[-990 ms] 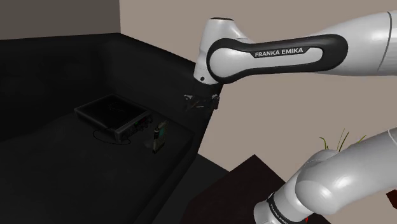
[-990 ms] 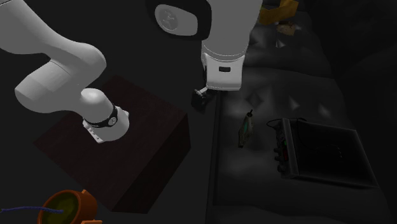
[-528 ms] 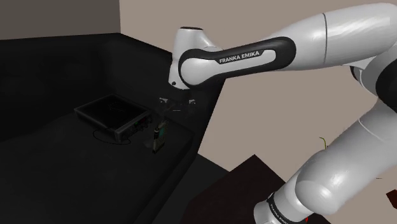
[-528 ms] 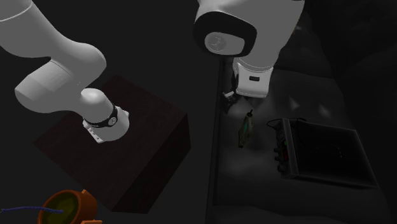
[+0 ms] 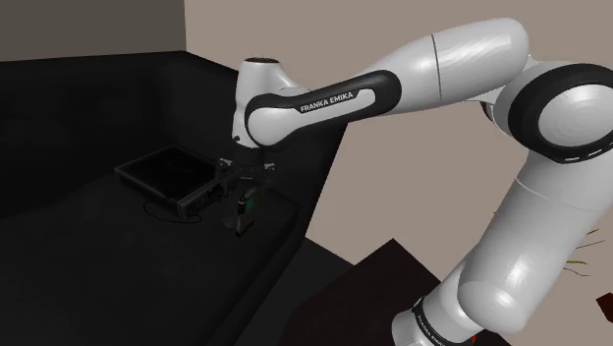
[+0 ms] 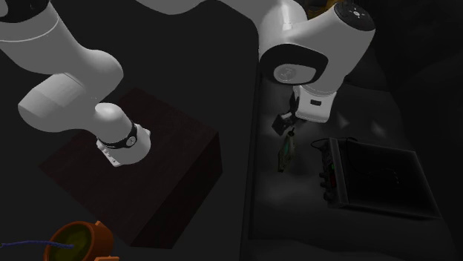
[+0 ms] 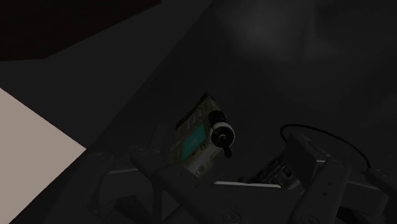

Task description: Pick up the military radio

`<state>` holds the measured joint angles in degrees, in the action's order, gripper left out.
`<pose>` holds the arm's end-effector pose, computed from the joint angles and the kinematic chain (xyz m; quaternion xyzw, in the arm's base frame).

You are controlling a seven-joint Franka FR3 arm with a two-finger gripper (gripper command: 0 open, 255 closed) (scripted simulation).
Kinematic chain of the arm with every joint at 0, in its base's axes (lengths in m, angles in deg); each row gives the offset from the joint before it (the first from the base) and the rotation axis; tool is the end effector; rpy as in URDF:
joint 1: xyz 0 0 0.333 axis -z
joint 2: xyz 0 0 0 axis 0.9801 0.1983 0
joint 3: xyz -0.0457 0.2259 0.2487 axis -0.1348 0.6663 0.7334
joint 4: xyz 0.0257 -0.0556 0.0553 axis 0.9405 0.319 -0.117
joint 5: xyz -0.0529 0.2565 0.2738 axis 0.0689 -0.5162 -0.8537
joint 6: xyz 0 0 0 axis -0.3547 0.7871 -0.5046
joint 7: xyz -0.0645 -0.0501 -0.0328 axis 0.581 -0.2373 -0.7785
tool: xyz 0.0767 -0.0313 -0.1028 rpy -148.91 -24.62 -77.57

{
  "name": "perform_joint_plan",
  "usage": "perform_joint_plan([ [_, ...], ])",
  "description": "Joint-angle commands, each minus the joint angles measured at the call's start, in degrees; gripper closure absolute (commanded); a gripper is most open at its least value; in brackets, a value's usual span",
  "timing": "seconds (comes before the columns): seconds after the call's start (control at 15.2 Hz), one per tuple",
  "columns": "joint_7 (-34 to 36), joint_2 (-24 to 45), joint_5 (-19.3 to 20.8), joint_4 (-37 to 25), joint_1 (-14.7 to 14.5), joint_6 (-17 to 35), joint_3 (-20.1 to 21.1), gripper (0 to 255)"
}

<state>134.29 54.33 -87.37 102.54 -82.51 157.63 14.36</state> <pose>0.5145 0.2657 0.3744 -0.9705 0.2389 0.0293 0.0163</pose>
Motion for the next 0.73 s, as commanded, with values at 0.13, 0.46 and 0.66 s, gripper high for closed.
perform_joint_plan([
  [0.13,0.59,2.09,1.00,0.81,-0.28,2.77,-0.30,0],
  [0.46,0.81,2.75,1.34,1.34,-0.41,3.91,-0.39,255],
  [0.66,0.81,2.77,1.35,1.36,-0.41,3.95,-0.40,255],
])
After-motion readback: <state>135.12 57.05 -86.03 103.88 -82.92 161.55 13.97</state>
